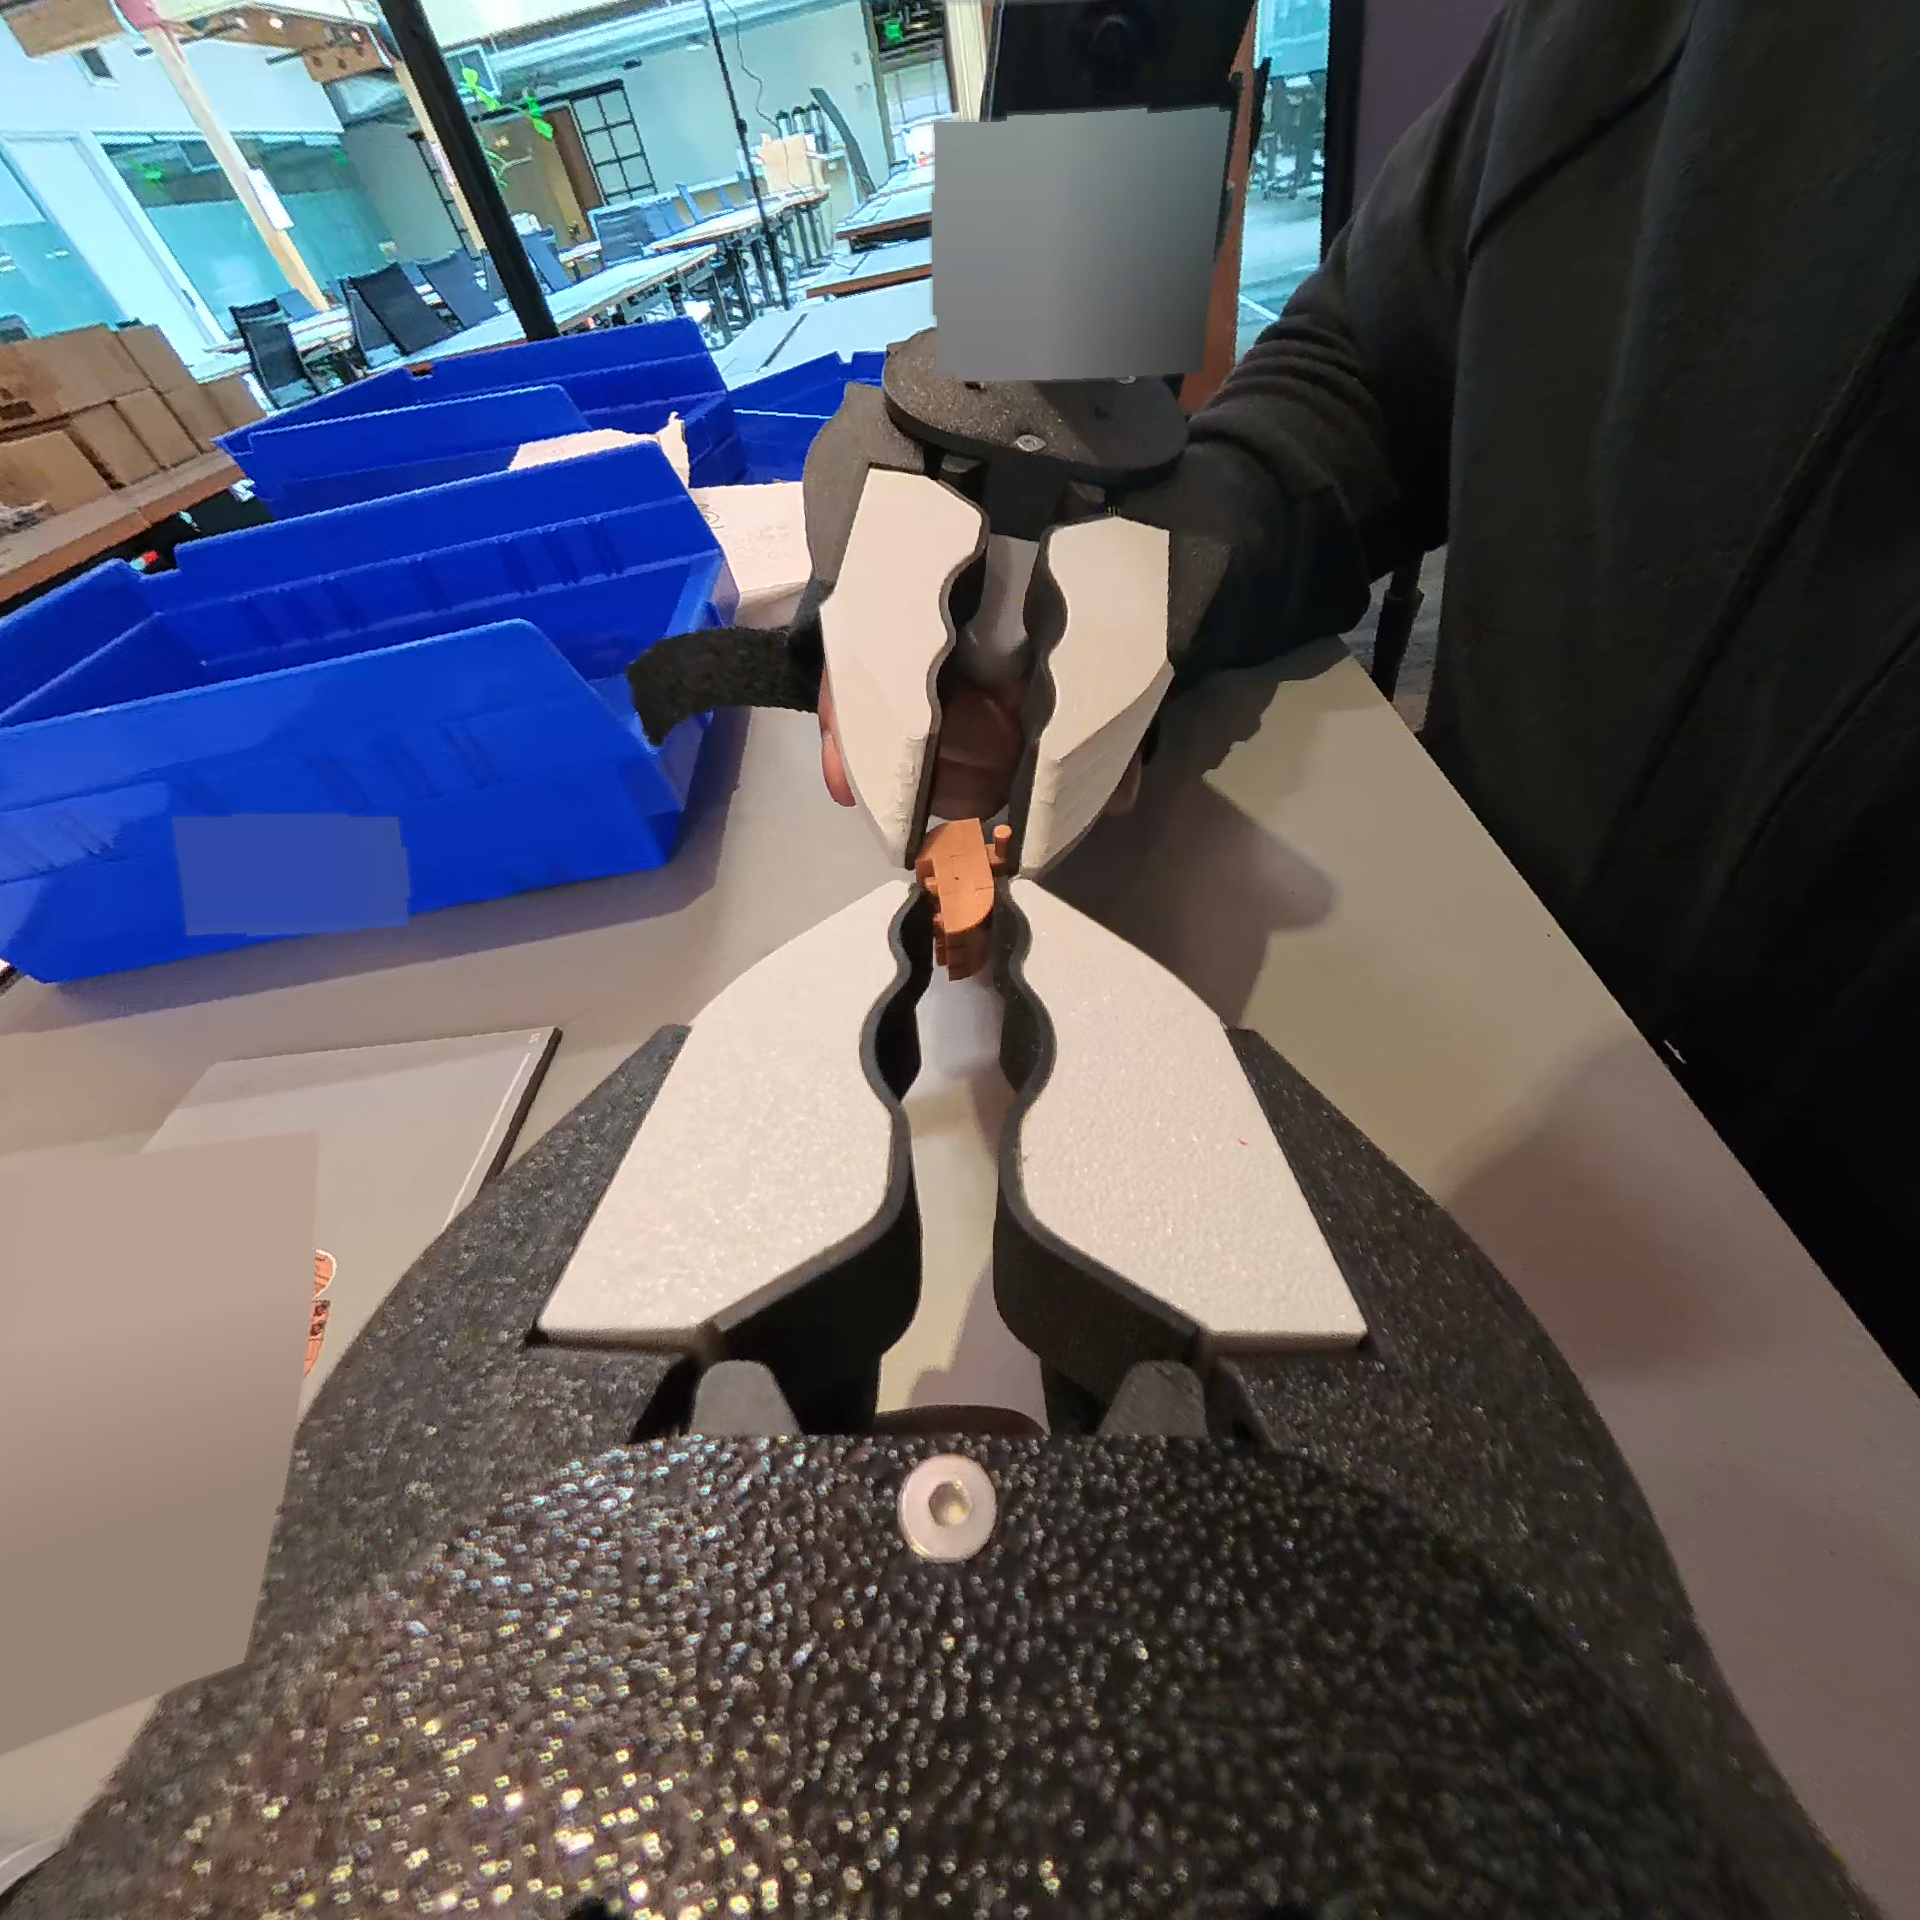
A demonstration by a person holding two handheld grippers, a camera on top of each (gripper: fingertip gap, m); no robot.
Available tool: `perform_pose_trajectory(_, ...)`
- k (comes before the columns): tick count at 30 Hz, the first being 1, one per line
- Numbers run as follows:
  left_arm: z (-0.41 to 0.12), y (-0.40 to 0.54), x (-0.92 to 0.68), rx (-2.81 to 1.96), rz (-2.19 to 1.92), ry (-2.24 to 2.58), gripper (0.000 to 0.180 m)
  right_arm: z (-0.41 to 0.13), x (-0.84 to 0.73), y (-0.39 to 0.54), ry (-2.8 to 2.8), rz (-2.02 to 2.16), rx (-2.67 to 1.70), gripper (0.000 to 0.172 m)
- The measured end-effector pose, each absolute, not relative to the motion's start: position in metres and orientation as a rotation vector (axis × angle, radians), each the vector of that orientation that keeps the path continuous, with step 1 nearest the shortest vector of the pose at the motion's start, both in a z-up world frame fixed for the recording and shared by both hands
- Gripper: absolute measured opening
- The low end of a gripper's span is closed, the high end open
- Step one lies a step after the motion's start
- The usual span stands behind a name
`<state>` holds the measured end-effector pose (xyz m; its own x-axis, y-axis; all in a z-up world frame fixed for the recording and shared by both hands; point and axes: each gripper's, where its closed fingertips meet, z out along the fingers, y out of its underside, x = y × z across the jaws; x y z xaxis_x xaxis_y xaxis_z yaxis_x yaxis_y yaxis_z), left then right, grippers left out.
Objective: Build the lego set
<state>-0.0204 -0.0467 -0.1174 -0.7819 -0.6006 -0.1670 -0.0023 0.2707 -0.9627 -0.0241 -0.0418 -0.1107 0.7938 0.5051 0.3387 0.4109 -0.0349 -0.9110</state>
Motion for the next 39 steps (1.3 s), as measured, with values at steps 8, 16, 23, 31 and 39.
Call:
perform_pose_trajectory(8,-0.115,-0.045,-0.019,-0.522,-1.544,2.016,0.011,-0.108,-0.023,-0.041,-0.691,0.150,-1.631,0.017)
perform_pose_trajectory(16,-0.115,-0.045,-0.022,-0.489,-1.525,2.020,0.011,-0.113,-0.024,-0.041,-0.708,0.159,-1.648,0.029)
perform_pose_trajectory(23,-0.121,-0.049,-0.022,-0.491,-1.504,2.055,0.011,-0.116,-0.026,-0.043,-0.745,0.137,-1.660,0.017)
perform_pose_trajectory(31,-0.122,-0.048,-0.020,-0.515,-1.488,2.040,0.010,-0.117,-0.025,-0.042,-0.717,0.113,-1.672,0.017)
perform_pose_trajectory(39,-0.124,-0.048,-0.021,-0.506,-1.466,2.047,0.010,-0.120,-0.025,-0.041,-0.721,0.109,-1.677,0.017)
